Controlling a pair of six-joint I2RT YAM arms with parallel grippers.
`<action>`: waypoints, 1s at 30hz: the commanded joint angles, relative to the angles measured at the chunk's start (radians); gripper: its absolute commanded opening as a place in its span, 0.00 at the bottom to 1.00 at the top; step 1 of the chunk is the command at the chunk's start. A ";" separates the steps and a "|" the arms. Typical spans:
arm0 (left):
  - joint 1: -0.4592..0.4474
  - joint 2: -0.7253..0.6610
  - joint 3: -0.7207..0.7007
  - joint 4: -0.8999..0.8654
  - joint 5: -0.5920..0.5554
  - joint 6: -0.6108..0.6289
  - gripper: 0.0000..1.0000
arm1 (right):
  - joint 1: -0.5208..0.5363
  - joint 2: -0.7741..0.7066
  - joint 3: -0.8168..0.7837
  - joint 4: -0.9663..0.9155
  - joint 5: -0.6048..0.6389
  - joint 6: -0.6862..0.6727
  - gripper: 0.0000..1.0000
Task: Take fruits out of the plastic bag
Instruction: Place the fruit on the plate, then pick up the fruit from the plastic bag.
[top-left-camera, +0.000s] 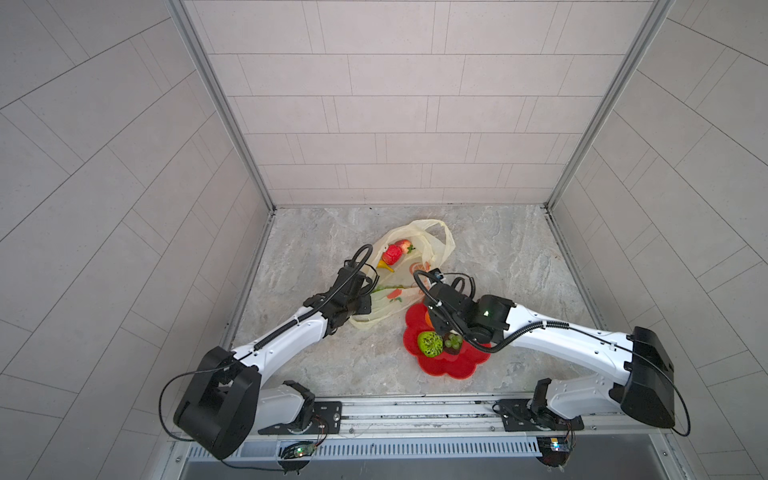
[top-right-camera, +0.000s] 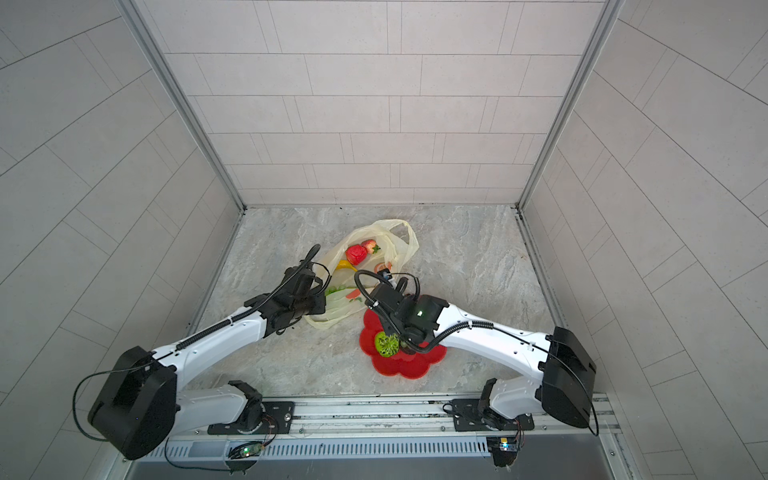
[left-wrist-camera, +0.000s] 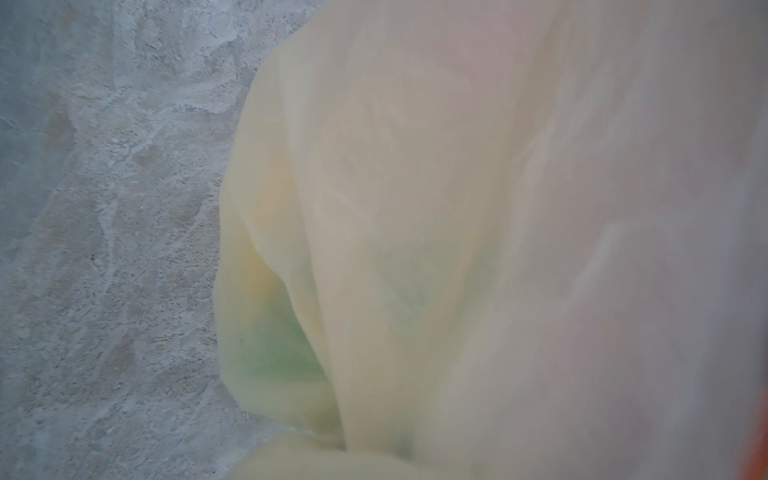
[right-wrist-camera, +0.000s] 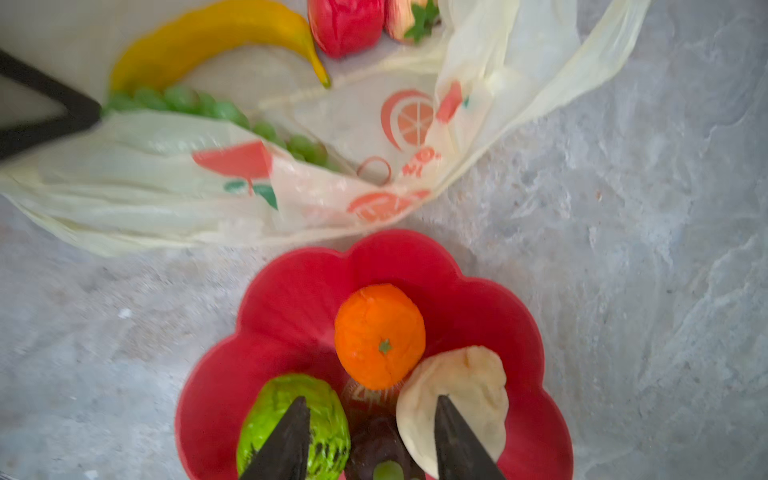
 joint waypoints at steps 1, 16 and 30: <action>0.054 -0.033 -0.022 0.059 0.079 -0.030 0.11 | -0.062 0.079 0.086 0.078 -0.073 -0.118 0.52; 0.075 -0.059 -0.034 0.057 0.097 -0.034 0.12 | -0.244 0.650 0.558 0.195 -0.322 -0.327 0.70; 0.080 -0.049 -0.034 0.059 0.102 -0.034 0.12 | -0.322 0.904 0.835 0.160 -0.344 -0.355 0.86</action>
